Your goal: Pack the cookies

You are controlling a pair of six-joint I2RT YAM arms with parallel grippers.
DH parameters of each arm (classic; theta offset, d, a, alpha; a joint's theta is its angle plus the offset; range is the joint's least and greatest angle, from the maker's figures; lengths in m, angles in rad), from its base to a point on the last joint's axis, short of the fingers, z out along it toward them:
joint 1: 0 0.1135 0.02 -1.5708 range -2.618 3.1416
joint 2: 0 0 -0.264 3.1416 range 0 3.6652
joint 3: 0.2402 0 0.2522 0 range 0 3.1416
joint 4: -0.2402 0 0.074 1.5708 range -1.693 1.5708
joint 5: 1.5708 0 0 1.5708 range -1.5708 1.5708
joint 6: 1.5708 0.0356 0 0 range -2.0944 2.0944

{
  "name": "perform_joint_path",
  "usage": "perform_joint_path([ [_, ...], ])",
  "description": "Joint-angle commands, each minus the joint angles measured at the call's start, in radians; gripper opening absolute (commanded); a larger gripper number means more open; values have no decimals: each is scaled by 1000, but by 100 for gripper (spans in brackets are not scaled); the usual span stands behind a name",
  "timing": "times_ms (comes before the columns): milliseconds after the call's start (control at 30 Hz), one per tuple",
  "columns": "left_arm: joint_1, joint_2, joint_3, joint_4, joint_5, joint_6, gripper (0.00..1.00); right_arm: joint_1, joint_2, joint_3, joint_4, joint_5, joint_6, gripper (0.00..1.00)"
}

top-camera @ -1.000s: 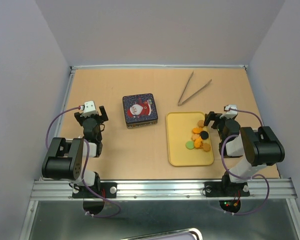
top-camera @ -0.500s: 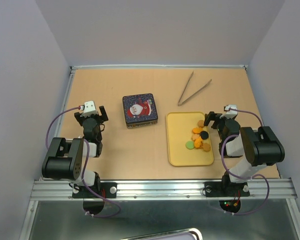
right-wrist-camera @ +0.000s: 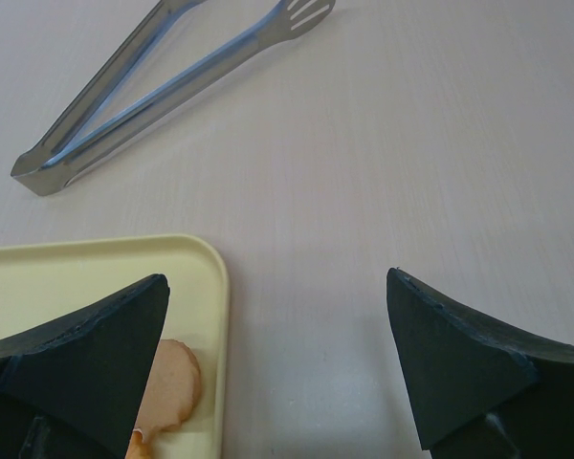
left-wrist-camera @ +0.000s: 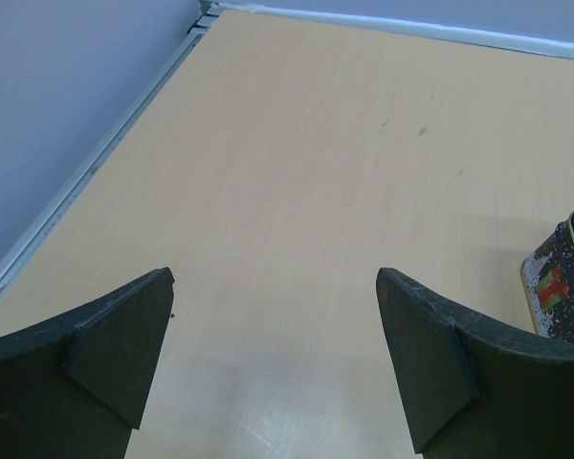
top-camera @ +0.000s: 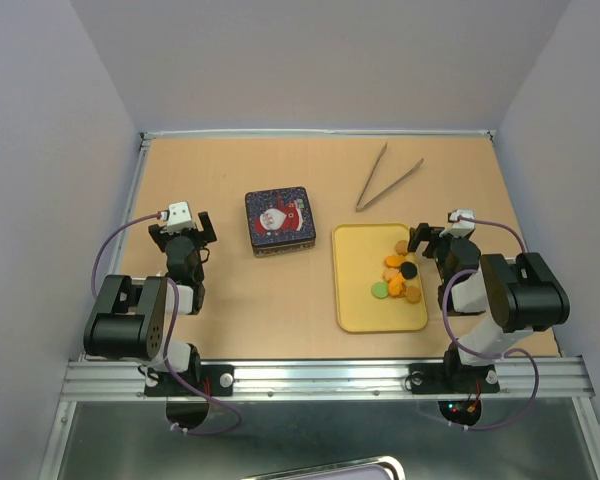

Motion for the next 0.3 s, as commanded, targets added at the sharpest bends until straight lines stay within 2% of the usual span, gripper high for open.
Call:
perform_joint_path([
  [0, 1, -3, -8, 274, -4, 1, 99, -7, -6, 22, 41, -4, -17, 100],
  [267, 1, -3, -8, 274, -4, 1, 99, -7, -8, 21, 41, -6, -22, 100],
])
